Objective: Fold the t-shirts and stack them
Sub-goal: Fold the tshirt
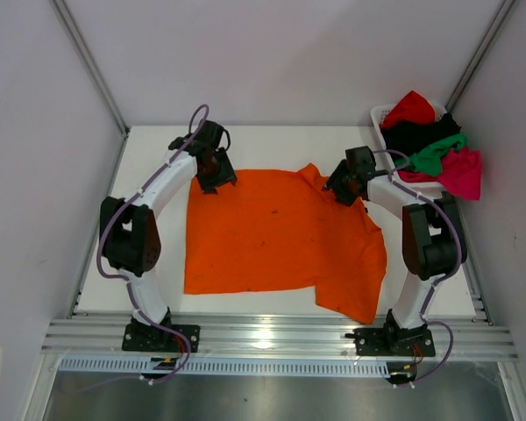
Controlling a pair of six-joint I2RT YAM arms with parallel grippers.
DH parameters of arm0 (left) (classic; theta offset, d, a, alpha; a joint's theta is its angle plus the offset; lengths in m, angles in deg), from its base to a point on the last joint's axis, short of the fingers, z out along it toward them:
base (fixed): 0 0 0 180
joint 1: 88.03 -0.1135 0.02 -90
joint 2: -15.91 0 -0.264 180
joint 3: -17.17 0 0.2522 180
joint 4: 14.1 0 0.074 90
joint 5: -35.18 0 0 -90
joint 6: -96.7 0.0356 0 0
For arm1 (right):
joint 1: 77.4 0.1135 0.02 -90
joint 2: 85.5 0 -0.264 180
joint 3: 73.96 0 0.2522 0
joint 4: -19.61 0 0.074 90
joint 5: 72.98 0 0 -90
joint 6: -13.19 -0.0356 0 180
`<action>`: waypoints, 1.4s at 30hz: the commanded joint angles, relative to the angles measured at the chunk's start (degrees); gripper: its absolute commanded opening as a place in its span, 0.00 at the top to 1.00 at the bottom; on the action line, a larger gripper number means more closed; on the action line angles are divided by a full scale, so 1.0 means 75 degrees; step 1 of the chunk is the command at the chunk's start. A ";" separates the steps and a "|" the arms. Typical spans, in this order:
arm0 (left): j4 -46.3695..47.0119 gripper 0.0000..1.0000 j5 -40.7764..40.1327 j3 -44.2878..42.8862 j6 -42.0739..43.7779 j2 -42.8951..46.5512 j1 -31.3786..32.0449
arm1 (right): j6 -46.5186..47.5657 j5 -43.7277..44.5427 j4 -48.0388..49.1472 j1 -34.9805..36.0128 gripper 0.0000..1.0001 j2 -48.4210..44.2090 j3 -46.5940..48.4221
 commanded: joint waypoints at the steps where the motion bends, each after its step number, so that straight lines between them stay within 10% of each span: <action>1: 0.0087 0.39 0.0002 -0.0032 0.0140 0.0017 0.0059 | -0.0042 0.0176 0.0107 -0.0059 0.41 -0.0285 0.0040; 42: 0.0076 0.39 -0.0010 -0.0043 0.0199 -0.0228 0.0082 | -0.0112 0.0176 0.0342 -0.0188 0.45 0.0267 -0.0007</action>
